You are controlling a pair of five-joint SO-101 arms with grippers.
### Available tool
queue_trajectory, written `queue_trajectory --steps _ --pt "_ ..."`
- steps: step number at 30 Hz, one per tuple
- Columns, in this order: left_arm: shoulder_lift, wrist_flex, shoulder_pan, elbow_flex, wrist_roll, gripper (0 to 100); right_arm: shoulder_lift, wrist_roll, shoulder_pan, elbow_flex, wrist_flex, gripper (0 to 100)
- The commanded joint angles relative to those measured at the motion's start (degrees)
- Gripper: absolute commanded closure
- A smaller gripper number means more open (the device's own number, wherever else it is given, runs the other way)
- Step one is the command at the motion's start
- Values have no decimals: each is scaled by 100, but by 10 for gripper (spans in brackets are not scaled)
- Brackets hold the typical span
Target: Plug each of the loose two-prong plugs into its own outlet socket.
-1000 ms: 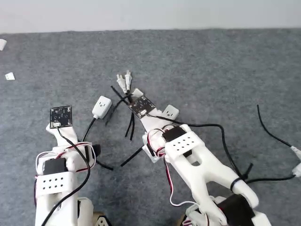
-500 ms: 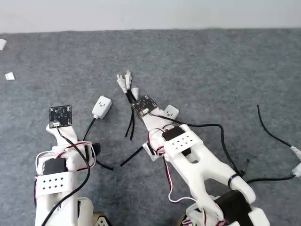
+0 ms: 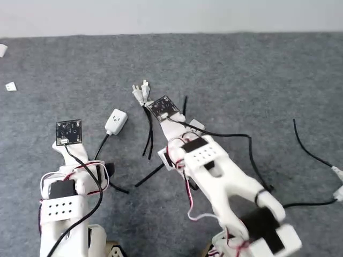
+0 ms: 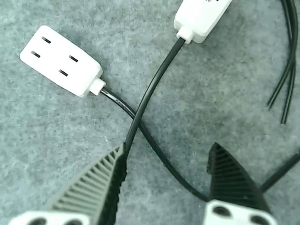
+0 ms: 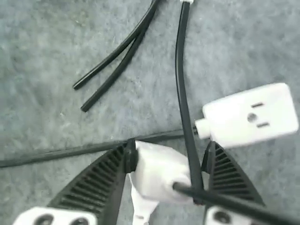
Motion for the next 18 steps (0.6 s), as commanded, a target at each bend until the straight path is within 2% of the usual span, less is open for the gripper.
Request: queue_trajectory --steps 1,4,6,8,18 --pt "18 -132 -26 -40 -62 738 558 -35 101 -782 321 819" --pt "18 -132 -35 -40 -62 738 804 -88 145 -1196 769 998" --pt "18 -132 -35 -40 -62 738 822 -123 251 -1196 813 963" --pt "18 -132 -35 -40 -62 738 716 -316 321 -1187 840 996" --pt "18 -141 -26 -40 -62 738 -611 -396 611 -1196 1701 990"
